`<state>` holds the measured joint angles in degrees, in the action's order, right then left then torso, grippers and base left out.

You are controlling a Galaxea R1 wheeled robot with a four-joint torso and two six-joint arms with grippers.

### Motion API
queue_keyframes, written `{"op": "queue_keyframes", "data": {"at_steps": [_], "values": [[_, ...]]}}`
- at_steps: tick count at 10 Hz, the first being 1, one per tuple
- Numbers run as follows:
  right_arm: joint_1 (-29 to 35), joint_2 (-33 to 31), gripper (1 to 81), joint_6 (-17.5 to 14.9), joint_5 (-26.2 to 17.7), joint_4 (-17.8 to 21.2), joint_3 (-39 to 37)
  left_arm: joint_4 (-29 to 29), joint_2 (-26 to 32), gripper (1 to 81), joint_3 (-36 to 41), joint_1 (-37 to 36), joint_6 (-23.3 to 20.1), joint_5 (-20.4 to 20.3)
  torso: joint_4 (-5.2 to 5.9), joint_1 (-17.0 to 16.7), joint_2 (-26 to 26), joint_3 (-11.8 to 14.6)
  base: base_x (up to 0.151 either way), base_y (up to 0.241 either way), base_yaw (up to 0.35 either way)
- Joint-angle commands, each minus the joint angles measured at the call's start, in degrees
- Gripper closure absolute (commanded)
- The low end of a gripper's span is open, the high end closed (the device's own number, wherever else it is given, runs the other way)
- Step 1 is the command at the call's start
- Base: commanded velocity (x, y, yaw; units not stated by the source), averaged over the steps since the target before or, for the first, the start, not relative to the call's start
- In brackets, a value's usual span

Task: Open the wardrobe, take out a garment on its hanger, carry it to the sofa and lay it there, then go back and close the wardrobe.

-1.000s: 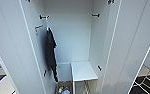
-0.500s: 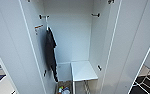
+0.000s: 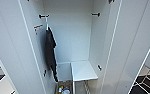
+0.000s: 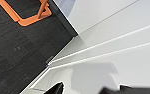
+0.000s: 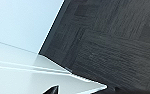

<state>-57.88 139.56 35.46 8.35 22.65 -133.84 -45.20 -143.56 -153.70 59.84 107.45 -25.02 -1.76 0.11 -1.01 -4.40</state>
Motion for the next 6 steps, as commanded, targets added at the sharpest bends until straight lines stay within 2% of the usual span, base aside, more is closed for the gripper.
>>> {"op": "queue_keyframes", "data": {"at_steps": [1,2,4,6], "values": [[11.49,-3.47,1.0,7.16,2.54,0.11,6.48,0.55,3.63,1.0,3.58,-8.73,2.68,5.68,0.0,0.0,0.0,0.0,0.0,0.0,0.0],[13.69,-2.35,1.0,8.47,3.08,0.11,8.59,0.38,1.97,1.0,3.4,-8.64,2.6,5.94,0.0,0.0,0.02,0.0,0.0,0.0,0.0],[17.92,0.92,1.0,8.83,3.08,-0.32,9.92,-1.2,-0.42,1.0,3.32,-8.38,2.68,6.29,0.0,0.02,0.02,-0.02,0.0,0.0,0.0],[16.88,3.2,1.0,8.83,3.25,-3.83,13.7,-4.45,-4.1,1.0,3.23,-8.3,2.59,8.05,-0.02,0.02,0.05,-0.05,0.0,0.0,0.0]]}}
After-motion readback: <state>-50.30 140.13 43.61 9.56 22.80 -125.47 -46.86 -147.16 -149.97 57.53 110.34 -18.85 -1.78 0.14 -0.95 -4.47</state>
